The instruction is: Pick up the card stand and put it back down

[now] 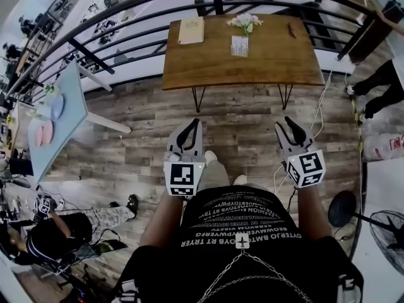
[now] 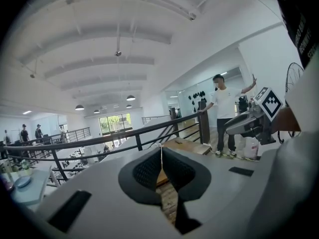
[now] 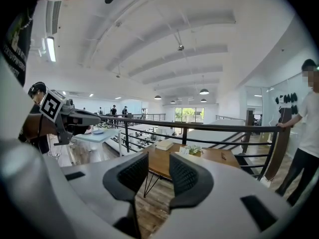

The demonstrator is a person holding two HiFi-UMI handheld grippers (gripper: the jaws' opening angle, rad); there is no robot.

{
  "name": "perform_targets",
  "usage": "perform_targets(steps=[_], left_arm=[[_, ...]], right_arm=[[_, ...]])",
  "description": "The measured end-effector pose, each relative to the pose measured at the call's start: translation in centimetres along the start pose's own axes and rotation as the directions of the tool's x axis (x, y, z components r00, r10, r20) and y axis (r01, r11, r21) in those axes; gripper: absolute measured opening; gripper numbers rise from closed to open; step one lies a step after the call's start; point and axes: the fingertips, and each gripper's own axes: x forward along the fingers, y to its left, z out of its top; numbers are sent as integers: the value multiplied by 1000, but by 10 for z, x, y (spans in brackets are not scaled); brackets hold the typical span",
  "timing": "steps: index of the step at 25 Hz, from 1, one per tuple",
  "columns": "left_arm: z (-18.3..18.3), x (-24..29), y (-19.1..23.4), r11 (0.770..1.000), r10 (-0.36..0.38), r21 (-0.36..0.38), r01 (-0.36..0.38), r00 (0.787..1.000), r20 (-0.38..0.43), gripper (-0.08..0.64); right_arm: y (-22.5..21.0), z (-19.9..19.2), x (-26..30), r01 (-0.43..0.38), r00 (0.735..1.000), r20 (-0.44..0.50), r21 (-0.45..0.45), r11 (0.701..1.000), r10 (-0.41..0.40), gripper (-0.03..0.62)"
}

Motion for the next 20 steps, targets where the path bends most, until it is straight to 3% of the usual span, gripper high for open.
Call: perform_targets(steps=[20], left_arm=[[6, 99, 30, 993, -115, 0, 115, 993, -5, 29]], right_arm=[[-37, 17, 73, 54, 998, -38, 27, 998, -53, 124]])
